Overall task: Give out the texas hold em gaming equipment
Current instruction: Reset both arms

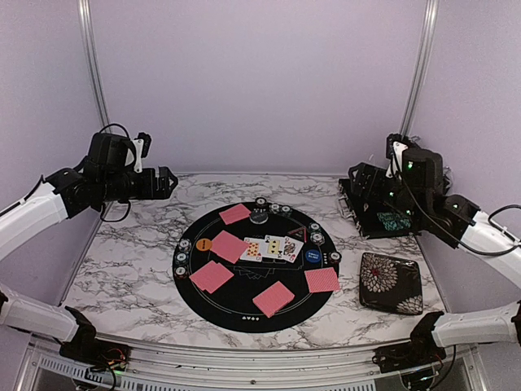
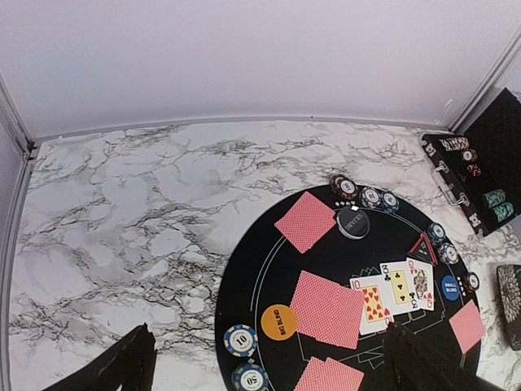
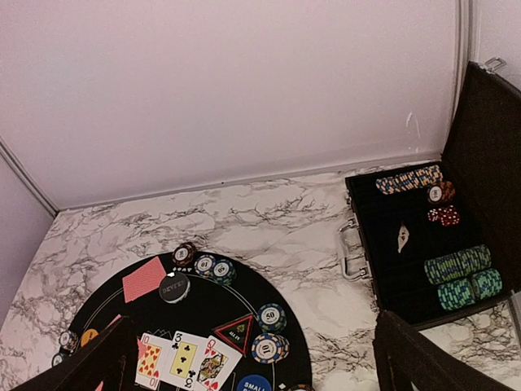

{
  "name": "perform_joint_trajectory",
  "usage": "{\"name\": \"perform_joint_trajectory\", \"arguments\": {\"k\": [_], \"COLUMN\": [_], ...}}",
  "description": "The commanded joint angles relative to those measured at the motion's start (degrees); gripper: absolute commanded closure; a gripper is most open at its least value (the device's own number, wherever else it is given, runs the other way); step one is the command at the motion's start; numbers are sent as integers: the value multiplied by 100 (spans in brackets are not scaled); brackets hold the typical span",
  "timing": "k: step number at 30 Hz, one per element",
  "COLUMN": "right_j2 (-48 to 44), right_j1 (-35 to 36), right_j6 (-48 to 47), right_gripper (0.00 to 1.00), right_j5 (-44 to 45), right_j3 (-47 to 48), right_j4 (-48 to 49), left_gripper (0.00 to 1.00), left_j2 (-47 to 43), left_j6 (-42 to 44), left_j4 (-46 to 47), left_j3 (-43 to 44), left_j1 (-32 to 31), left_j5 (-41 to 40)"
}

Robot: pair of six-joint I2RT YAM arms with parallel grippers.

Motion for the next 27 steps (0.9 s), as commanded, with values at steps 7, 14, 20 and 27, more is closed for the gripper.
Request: {"name": "perform_joint_trajectory", "arguments": {"k": [7, 14, 20, 27], "right_j2": [14, -34, -58, -149], "right_j1": [-60, -69, -79, -80], "right_j6": [-83, -187, -250, -271], "right_gripper": [2, 2, 2, 2], "right_j5": [488, 491, 455, 429], "right_j3": [-60, -71, -73, -143], "right_j4": [274, 389, 437, 524], "left_gripper": [1, 1, 1, 1], "left_j2": [-254, -381, -436, -488], "left_j6": [79, 95, 64, 56], "left_j4": [844, 1014, 1016, 1016], "left_j3": [-255, -351, -384, -413], "left_j1": [421, 449, 458, 458], "left_j5": [576, 564, 548, 532]}}
